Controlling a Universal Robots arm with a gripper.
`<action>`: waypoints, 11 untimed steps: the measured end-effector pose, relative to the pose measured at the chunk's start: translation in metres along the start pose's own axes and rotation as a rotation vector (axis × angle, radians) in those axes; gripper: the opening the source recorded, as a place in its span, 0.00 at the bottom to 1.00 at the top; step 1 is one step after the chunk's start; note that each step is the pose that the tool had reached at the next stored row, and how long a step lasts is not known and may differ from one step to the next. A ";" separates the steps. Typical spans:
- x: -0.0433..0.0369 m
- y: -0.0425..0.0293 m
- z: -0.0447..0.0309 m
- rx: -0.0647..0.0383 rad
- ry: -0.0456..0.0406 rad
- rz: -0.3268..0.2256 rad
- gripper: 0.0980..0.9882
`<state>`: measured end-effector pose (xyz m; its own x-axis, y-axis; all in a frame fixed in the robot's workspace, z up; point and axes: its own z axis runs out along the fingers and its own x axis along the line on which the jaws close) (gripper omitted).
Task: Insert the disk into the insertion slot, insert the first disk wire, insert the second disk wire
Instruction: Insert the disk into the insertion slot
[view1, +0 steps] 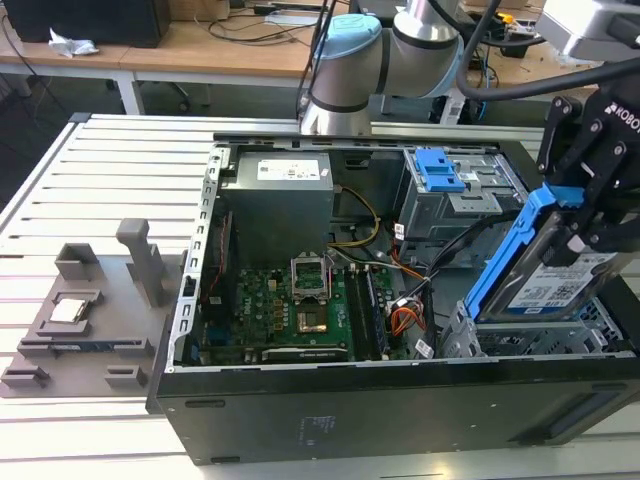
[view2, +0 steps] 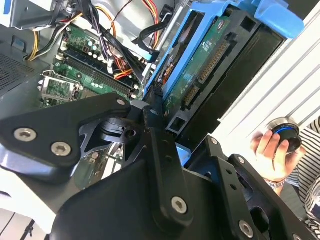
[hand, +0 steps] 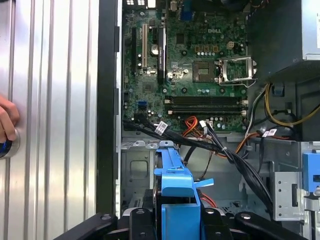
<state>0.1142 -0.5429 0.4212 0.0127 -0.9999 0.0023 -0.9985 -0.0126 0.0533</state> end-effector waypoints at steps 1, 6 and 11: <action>0.0000 -0.0001 0.0017 0.000 0.0001 0.000 0.30; -0.0001 -0.0009 0.0176 -0.002 0.0001 0.000 0.30; -0.0001 -0.0014 0.0269 -0.002 0.0001 0.000 0.30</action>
<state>0.1142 -0.5428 0.3943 0.0128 -0.9999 0.0024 -0.9984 -0.0126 0.0555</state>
